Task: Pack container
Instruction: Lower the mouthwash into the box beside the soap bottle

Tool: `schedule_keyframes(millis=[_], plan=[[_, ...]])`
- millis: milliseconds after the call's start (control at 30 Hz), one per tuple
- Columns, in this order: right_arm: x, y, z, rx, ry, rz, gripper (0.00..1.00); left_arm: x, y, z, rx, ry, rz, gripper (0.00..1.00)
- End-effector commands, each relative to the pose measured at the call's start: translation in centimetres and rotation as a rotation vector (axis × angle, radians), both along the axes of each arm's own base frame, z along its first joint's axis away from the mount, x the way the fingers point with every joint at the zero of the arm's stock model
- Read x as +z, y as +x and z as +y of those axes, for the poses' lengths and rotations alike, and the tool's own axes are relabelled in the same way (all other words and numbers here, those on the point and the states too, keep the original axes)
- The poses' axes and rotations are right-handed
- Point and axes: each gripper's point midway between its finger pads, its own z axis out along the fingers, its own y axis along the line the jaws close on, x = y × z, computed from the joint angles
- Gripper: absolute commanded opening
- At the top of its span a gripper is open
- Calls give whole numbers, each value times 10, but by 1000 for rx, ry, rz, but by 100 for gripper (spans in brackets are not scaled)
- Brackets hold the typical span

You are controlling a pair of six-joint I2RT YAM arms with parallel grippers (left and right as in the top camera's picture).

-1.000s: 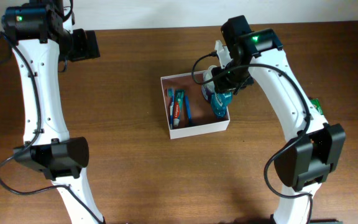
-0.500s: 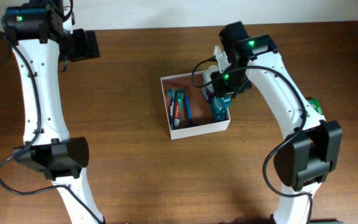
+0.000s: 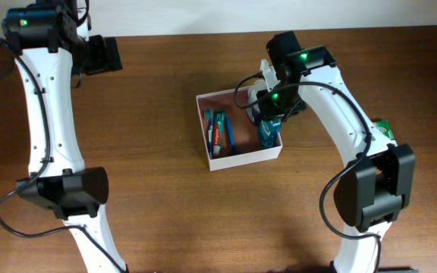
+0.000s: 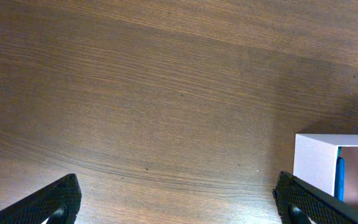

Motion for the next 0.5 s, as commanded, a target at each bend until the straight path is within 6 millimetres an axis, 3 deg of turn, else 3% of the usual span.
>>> schedule_keyframes(millis=[0,200,467], plan=[[3,1,0,6,-17,-19,36,-2,2,2,-7,11,3,100],[3,1,0,6,-16,-18,48,-2,2,2,-7,11,3,100],[7,3,0,6,-13,-31,54,-2,2,2,-7,11,3,100]])
